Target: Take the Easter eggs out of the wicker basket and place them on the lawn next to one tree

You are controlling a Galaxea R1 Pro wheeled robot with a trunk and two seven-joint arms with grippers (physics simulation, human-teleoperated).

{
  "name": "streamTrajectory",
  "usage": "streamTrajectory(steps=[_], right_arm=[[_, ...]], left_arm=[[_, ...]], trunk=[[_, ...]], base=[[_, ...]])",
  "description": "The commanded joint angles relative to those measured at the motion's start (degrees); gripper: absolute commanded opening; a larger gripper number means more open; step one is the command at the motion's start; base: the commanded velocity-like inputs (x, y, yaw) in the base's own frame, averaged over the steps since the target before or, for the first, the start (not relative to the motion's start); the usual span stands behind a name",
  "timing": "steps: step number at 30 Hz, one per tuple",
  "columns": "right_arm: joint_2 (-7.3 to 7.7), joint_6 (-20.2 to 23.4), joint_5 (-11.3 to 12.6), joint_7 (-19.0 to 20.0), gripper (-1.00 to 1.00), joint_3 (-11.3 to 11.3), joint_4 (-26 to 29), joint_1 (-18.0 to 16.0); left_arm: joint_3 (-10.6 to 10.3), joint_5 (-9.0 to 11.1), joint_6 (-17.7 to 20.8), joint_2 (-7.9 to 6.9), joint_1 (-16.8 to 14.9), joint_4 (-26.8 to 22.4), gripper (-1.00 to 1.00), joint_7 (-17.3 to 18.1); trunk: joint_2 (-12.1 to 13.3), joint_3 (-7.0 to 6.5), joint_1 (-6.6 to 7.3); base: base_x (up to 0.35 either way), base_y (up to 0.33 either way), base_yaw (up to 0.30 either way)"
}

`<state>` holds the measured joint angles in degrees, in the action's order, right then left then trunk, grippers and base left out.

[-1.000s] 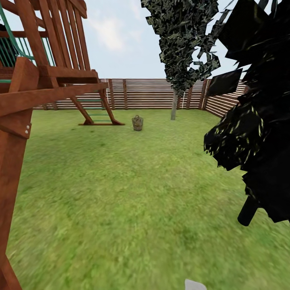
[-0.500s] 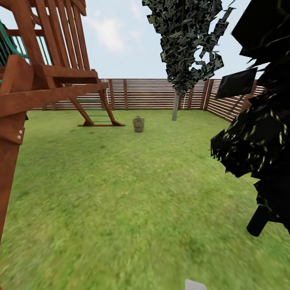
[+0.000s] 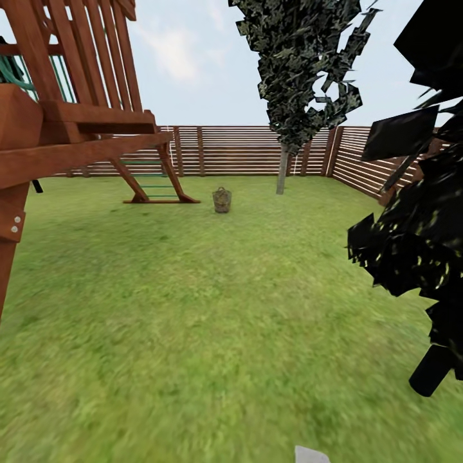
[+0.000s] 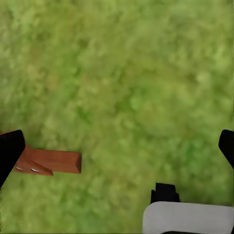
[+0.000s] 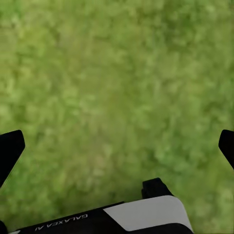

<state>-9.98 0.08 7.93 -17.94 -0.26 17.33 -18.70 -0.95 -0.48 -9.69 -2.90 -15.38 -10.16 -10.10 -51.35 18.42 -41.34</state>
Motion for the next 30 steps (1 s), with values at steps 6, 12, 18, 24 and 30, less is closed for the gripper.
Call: streamTrajectory(steps=[6, 12, 18, 24, 30], right_arm=[[-0.02, 0.00, 0.42, -0.16, 1.00, 0.00, 0.07, -0.02], [-0.02, 0.00, 0.42, -0.16, 1.00, 0.00, 0.07, -0.02], [-0.02, 0.00, 0.42, -0.16, 1.00, 0.00, 0.07, -0.02], [-0.02, 0.00, 0.42, -0.16, 1.00, 0.00, 0.07, -0.02], [-0.02, 0.00, 0.42, -0.16, 1.00, 0.00, 0.07, -0.02]], left_arm=[[-0.11, -0.05, -0.23, 0.00, -0.06, 0.05, 1.00, -0.19], [-0.13, -0.05, -0.24, 0.00, -0.05, 0.05, 1.00, -0.19], [-0.11, -0.05, -0.24, 0.00, -0.05, 0.05, 1.00, -0.19], [-0.11, -0.05, -0.24, 0.00, -0.05, 0.05, 1.00, -0.19], [-0.12, -0.05, -0.24, 0.00, -0.06, 0.05, 1.00, -0.19]], trunk=[[-0.04, 0.07, -0.04], [-0.04, 0.07, -0.04], [-0.04, 0.07, -0.04], [-0.04, 0.07, -0.04], [-0.04, 0.07, -0.04]], base=[[0.293, 0.029, 0.000], [0.293, 0.002, 0.000], [0.293, 0.000, 0.000], [0.293, 0.000, 0.000], [0.293, 0.000, 0.000]])
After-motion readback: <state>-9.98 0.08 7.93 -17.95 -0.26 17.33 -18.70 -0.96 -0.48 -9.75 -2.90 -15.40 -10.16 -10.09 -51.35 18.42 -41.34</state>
